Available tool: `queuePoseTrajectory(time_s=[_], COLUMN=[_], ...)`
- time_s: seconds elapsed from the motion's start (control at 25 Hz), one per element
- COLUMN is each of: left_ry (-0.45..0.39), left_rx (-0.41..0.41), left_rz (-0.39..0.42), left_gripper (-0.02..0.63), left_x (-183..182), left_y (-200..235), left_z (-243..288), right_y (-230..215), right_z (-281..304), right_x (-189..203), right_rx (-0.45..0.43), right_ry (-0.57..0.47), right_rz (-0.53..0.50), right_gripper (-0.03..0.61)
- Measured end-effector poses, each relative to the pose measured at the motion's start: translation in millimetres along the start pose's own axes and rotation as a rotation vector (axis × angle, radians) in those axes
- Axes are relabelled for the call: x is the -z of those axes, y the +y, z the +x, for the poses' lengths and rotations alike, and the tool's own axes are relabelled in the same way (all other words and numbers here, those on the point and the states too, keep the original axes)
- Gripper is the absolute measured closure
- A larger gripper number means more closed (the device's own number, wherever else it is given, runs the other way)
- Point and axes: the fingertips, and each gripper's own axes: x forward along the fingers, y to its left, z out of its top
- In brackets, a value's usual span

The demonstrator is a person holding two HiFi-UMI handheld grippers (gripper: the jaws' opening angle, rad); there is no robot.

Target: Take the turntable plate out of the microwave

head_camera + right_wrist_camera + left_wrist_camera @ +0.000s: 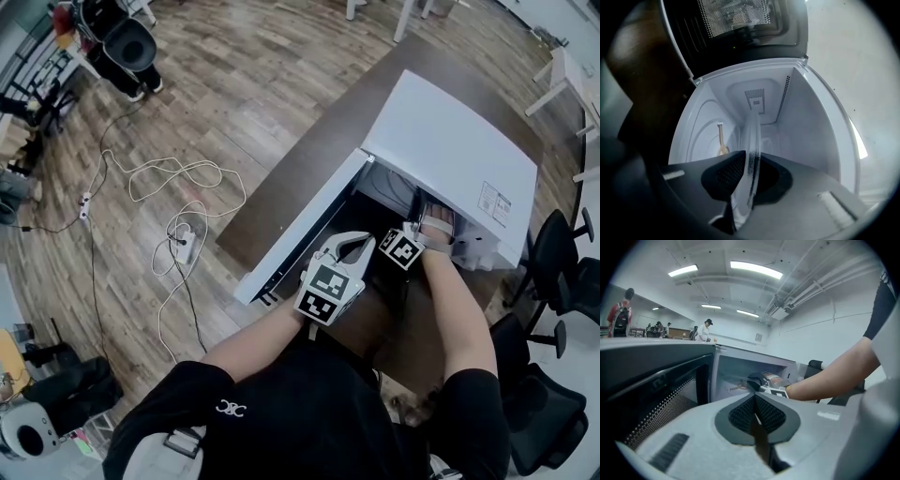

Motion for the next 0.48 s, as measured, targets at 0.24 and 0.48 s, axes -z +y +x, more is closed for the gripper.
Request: queuePoseTrajectory(time_s=[0.24,0.48], left_ry=[-0.01,-0.024], left_rx=[0.042,0.086], left_rz=[0.016,0.046], left_gripper=[0.606,0.606], left_x=[-8.0,-20.8], left_y=[-6.6,-12.4], left_z=[-9.6,-21.0], right_y=[-8.4,-17.7], right_z=[-21.5,-54.6], right_x=[2.1,-7.9], right_rx=[0.001,-0.002], right_ry=[0.023,0.025], right_rz=[-0.008,-0.01], right_gripper=[0.528,0.528])
